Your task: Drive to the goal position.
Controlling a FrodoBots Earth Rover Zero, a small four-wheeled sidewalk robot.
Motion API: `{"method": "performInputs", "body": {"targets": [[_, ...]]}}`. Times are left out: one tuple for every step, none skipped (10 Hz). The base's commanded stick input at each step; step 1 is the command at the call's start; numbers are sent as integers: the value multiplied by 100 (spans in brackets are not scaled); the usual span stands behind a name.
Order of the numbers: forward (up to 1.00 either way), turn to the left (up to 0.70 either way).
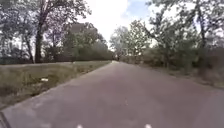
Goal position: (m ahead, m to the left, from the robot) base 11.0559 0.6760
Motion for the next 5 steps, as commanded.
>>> {"method": "performInputs", "body": {"targets": [[100,0],[100,0],[100,0],[100,0],[100,0]]}}
